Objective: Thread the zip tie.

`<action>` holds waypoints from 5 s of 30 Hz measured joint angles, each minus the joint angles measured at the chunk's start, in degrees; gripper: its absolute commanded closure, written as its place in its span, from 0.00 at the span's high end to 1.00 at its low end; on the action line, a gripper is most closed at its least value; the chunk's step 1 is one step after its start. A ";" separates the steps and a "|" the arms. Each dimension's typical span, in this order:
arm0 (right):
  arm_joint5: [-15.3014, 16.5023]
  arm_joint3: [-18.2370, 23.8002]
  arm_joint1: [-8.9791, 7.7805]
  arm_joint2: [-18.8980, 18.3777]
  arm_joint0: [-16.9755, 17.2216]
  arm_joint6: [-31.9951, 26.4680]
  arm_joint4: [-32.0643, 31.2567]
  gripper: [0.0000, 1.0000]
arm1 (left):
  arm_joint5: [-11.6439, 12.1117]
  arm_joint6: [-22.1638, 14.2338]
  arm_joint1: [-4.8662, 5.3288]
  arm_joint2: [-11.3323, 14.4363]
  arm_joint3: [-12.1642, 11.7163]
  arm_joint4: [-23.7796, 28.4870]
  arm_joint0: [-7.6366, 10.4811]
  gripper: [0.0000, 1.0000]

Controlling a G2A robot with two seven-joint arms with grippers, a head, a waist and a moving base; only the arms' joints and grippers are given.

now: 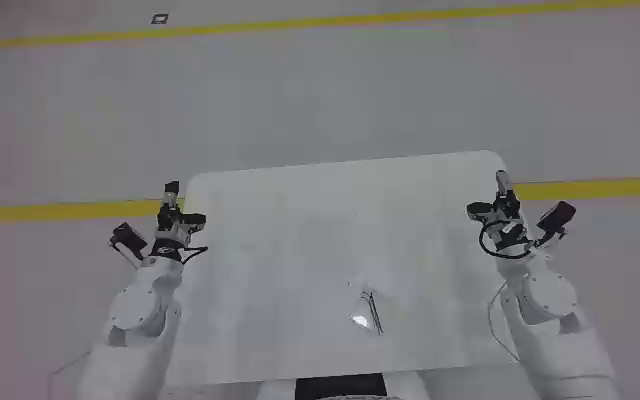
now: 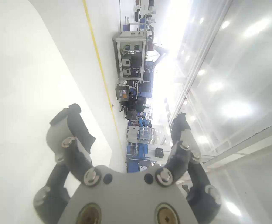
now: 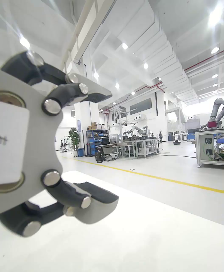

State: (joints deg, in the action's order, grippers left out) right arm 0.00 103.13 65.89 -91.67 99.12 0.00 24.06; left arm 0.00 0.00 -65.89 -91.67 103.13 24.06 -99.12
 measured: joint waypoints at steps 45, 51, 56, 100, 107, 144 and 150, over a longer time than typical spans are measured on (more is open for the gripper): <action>0.00 3.22 -1.16 9.07 -4.09 -11.52 -47.73 1.00 | 0.00 0.00 0.00 0.00 0.00 0.00 0.00 1.00; 0.02 3.23 -1.16 9.05 -4.08 -11.50 -47.71 1.00 | 0.00 0.00 0.00 0.00 0.00 0.00 0.00 1.00; 0.02 3.23 -1.16 9.05 -4.08 -11.50 -47.72 1.00 | 0.00 0.00 0.00 0.00 0.00 0.00 0.00 1.00; 9.57 9.56 -2.45 25.69 -11.92 -58.80 -93.08 1.00 | 0.00 0.00 0.00 0.00 0.00 0.00 0.00 1.00; 9.57 9.56 -2.45 25.69 -11.92 -58.80 -93.07 1.00 | 0.00 0.00 0.00 0.00 0.00 0.00 0.00 1.00; -2.00 18.47 -2.89 34.13 -14.50 -79.64 -83.15 1.00 | 0.00 0.00 0.00 0.00 0.00 0.00 0.00 1.00; -11.36 17.75 -3.34 39.11 -15.86 -79.64 -87.97 1.00 | 0.00 0.00 0.00 0.00 0.00 0.00 0.00 1.00</action>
State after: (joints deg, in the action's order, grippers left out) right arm -11.36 120.88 62.55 -52.57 83.26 -79.64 -63.90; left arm 0.00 0.00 -65.89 -91.67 103.13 24.06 -99.12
